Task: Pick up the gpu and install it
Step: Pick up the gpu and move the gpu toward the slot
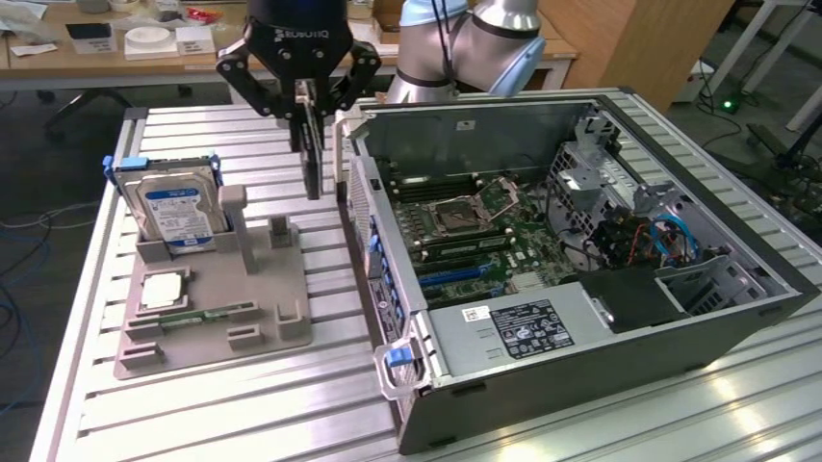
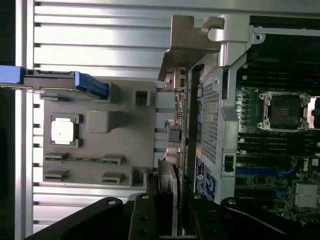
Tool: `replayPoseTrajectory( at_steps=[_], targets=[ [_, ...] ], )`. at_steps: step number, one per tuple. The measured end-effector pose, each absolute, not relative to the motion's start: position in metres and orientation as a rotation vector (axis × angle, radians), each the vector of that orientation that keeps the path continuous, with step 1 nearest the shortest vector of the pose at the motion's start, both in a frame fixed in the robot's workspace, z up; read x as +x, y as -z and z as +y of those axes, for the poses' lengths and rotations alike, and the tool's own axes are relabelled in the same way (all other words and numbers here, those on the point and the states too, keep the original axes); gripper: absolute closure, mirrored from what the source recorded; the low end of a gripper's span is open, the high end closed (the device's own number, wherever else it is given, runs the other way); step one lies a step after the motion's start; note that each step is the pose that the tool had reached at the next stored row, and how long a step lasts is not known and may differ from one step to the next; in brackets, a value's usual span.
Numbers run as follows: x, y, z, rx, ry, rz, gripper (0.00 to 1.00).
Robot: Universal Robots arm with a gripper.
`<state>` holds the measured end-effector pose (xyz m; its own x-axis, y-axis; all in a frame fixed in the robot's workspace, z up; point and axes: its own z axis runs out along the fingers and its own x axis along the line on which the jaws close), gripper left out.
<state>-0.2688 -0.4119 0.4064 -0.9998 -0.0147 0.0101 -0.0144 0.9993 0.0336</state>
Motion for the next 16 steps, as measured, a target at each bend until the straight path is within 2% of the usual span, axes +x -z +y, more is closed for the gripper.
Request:
replayPoseTrajectory(
  at_steps=[16],
  targets=[
    [-0.240,-0.406,-0.411,-0.013,0.044,-3.132,0.73]
  ],
)
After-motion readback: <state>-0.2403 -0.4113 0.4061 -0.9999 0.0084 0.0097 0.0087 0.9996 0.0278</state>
